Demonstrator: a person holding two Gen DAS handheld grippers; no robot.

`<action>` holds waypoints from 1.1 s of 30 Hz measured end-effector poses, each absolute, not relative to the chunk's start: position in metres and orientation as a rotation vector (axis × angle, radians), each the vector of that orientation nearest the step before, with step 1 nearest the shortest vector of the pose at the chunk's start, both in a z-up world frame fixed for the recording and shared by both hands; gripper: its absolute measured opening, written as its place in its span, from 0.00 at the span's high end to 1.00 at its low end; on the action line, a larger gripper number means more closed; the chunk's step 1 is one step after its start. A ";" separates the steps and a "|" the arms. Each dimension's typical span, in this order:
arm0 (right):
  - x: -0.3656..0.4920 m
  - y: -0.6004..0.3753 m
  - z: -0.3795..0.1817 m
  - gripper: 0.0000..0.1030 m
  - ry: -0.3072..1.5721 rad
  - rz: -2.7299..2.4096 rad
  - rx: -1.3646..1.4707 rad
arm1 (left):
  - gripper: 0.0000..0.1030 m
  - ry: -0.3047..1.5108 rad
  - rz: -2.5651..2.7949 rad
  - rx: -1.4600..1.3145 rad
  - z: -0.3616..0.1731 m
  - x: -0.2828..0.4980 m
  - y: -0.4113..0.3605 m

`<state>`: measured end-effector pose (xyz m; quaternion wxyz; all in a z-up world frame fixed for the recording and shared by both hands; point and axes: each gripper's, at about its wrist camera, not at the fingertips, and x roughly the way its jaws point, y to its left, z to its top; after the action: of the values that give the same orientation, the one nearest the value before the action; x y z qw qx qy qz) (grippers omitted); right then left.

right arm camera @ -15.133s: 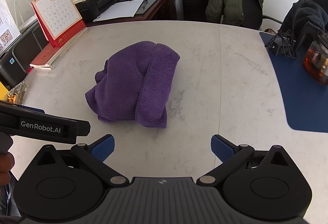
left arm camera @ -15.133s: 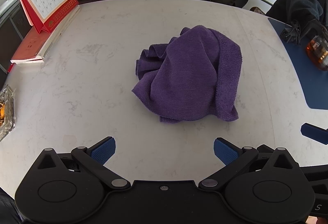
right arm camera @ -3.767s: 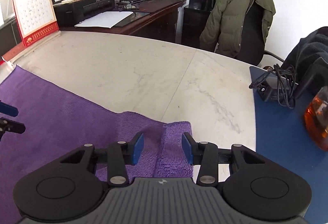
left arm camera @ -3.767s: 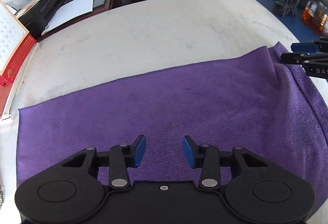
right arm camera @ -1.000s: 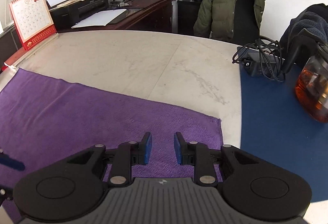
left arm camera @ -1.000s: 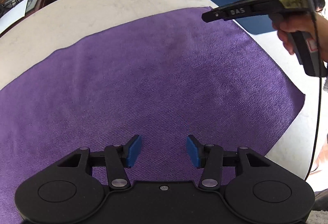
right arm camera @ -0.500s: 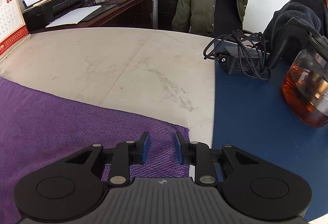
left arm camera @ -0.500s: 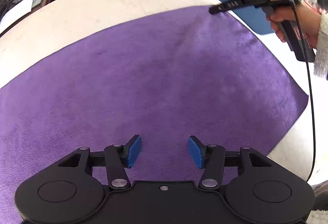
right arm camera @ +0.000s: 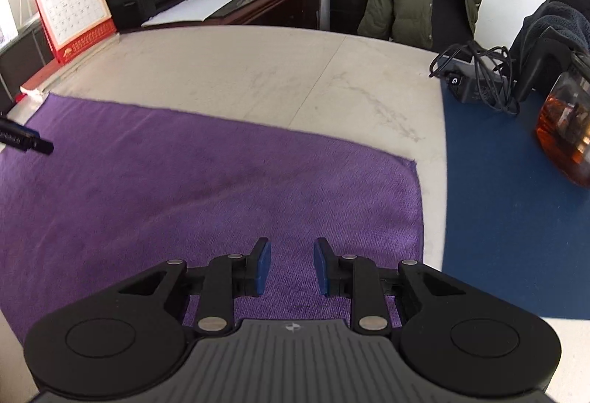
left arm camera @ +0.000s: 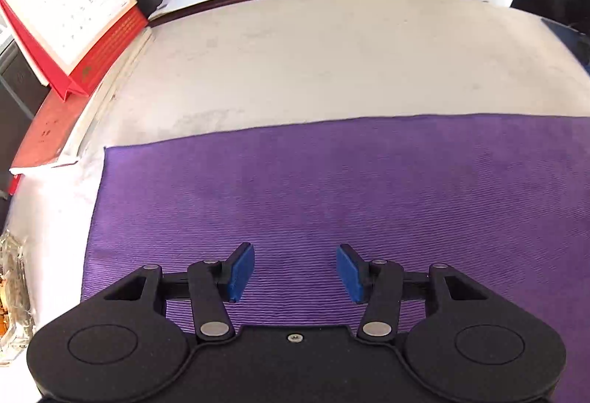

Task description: Fold towel

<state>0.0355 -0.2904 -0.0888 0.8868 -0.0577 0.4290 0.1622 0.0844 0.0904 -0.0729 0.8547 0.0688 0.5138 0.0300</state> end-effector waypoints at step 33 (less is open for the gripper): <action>-0.061 -0.294 -0.081 0.61 0.973 0.321 -0.105 | 0.49 1.123 0.057 -0.009 -0.074 -0.028 0.124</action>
<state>-0.0614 -0.2940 -0.0811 0.8704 -0.0501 0.4651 0.1535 -0.0276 0.1239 -0.0737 0.8460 -0.0044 0.5325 0.0272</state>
